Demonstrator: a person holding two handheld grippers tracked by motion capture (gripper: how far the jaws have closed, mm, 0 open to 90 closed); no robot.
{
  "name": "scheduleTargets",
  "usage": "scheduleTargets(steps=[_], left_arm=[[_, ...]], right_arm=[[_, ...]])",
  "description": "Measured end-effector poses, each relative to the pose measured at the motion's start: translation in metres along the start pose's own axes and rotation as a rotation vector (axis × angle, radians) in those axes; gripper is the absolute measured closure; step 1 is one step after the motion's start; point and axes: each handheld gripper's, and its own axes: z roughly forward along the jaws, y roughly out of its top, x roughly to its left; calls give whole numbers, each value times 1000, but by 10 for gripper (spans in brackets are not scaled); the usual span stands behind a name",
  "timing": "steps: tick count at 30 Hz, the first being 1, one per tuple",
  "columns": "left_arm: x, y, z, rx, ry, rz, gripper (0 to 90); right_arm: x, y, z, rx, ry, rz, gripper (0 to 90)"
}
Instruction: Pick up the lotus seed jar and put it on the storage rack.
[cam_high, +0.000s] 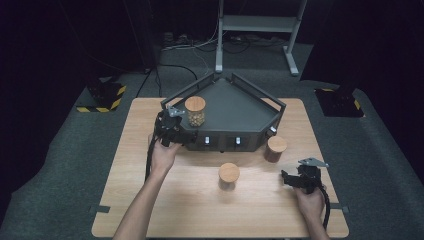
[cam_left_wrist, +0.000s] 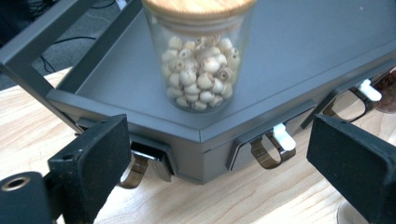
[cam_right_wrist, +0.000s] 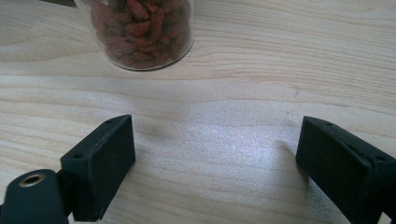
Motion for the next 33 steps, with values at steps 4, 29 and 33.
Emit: scheduleTargets(steps=[4,29,33], left_arm=[[1,-5,1,1,-2,-3,66],[1,-38,12,42,-6,-9,66],[0,-44,15,47,-4,-6,66]], right_arm=[[0,0,0,0,0,0,116],[0,0,0,0,0,0,116],[0,0,0,0,0,0,116]])
